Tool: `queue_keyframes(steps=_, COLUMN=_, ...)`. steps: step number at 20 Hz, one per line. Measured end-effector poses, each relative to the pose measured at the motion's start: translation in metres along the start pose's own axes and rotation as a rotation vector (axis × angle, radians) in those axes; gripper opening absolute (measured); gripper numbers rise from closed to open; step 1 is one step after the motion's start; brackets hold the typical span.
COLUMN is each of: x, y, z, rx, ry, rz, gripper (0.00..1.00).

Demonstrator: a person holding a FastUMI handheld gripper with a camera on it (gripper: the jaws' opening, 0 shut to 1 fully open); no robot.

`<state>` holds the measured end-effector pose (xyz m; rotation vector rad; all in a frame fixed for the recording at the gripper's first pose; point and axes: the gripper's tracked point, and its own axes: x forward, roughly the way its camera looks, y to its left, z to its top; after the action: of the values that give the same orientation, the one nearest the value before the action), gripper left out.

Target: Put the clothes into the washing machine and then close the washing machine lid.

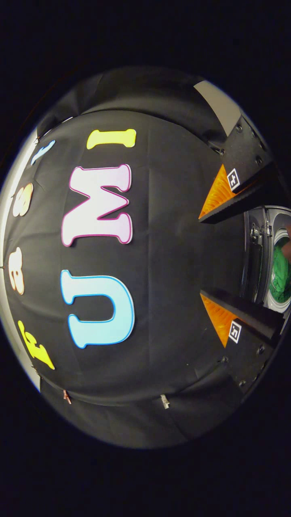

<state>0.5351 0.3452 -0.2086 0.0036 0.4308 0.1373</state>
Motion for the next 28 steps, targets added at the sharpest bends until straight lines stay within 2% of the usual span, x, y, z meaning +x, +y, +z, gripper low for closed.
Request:
queue_keyframes(steps=5, x=0.030, y=0.002, z=-0.035, rx=-0.012, ry=0.067, rz=-0.007, gripper=1.00)
queue_keyframes(steps=8, x=0.038, y=0.002, z=-0.075, rx=-0.013, ry=0.160, rz=-0.013, gripper=1.00)
queue_keyframes(steps=10, x=0.040, y=0.004, z=-0.075, rx=0.058, ry=0.149, rz=-0.004, gripper=1.00)
queue_keyframes(steps=16, x=0.025, y=0.005, z=-0.082, rx=0.047, ry=0.200, rz=0.015, gripper=1.00)
queue_keyframes(steps=21, x=-0.008, y=0.011, z=-0.094, rx=0.036, ry=0.184, rz=0.031, gripper=1.00)
queue_keyframes(steps=28, x=-0.032, y=0.013, z=-0.101, rx=0.022, ry=0.074, rz=0.053, gripper=1.00)
